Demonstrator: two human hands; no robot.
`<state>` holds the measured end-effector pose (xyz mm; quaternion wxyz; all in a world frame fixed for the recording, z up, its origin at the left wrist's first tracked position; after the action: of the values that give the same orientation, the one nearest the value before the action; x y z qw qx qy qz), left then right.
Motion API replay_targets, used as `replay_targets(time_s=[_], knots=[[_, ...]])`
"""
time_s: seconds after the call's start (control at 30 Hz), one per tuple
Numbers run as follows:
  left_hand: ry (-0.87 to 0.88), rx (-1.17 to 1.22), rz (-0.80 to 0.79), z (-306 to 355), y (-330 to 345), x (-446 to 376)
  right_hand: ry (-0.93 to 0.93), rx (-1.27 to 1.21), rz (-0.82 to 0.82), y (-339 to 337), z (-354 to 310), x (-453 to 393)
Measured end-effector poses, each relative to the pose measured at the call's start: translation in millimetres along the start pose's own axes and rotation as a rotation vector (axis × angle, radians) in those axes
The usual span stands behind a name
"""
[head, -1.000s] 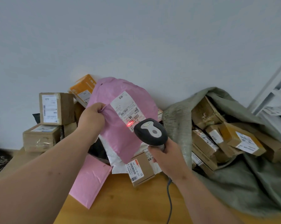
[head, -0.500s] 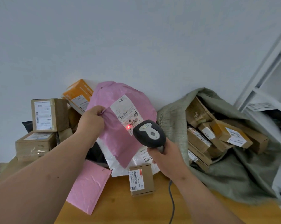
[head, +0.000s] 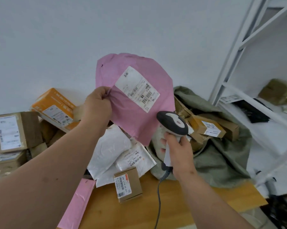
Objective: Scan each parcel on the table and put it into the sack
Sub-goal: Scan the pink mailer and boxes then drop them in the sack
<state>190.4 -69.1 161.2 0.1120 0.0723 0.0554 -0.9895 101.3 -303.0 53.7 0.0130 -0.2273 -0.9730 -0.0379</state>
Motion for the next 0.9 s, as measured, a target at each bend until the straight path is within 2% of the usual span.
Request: replay_targets(time_s=[0.13,0.3,0.4,0.53,0.6,0.7,0.83,0.9], knots=[[0.036,0.059,-0.049,15.3,49.1,6.1,0.047,-0.176,0.102,-39.1,-7.7,-17.5],[-0.034,0.14,-0.185,15.8,127.6,14.2,0.075,-0.263,0.163,-92.2,-17.9,-50.2],[-0.15,0.247,-0.281,10.6,190.4,22.3,0.056,-0.241,0.283,-139.2,-22.6,-73.1],[-0.413,0.468,-0.485,4.7,277.8,48.2,0.017,-0.192,0.432,-199.7,-34.0,-102.6],[-0.509,0.508,-0.531,-4.1,306.1,58.4,0.032,-0.164,0.464,-222.0,-31.5,-118.3],[-0.506,0.319,-0.412,-33.0,312.3,55.7,0.084,-0.079,0.413,-238.5,-20.9,-142.2],[-0.277,-0.19,-0.247,-56.9,290.6,41.9,0.16,0.14,0.295,-236.5,-1.8,-166.2],[-0.207,-0.322,-0.196,-60.7,279.9,35.4,0.196,0.199,0.208,-222.2,8.6,-173.3]])
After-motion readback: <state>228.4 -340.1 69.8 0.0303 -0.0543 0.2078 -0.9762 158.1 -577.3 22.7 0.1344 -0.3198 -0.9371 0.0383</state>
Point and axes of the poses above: each hand's wrist, its own x-axis away from the middle knuckle, its own y-axis out of the palm, z = x × y, the point moved 7 cm from there along -x, towards the middle knuckle, and after that the axes turned 6 degrees about x, right-handed, at the moved point
